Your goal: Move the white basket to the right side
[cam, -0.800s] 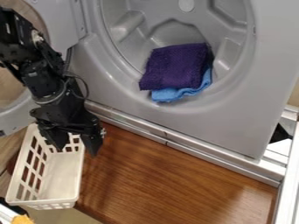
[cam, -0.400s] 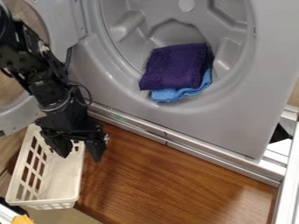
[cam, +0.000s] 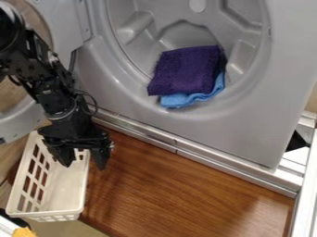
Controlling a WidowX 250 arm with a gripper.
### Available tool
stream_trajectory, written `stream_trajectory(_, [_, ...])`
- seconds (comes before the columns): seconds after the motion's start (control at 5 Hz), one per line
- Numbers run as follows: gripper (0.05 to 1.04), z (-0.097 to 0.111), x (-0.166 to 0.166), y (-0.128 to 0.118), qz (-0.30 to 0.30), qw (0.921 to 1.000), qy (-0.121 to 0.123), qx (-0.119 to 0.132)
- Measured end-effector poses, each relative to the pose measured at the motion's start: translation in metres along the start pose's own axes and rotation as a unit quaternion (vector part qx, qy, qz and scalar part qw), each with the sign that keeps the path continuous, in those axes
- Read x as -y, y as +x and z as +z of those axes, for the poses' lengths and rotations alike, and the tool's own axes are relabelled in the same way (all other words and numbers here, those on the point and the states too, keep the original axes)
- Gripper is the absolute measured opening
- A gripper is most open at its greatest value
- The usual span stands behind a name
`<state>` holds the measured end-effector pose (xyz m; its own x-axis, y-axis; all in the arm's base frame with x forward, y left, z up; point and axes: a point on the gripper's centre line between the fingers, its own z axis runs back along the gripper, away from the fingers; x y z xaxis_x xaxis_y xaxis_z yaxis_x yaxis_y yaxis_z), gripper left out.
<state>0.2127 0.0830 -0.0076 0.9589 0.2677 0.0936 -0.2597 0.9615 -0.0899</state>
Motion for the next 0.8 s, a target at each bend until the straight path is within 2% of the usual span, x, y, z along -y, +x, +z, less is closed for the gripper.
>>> stream_trajectory(0.2, [1.001,-0.015,0.0,0.001,0.009,0.9999,0.003,-0.01])
stream_trajectory(0.4, [0.945,-0.033,0.003,0.003,0.008,0.9997,0.008,-0.021])
stream_trajectory(0.6, [0.659,-0.042,0.005,0.007,0.018,0.9996,0.022,-0.006])
stream_trajectory(0.8, [0.359,-0.044,0.008,0.004,0.018,0.9995,0.026,-0.006])
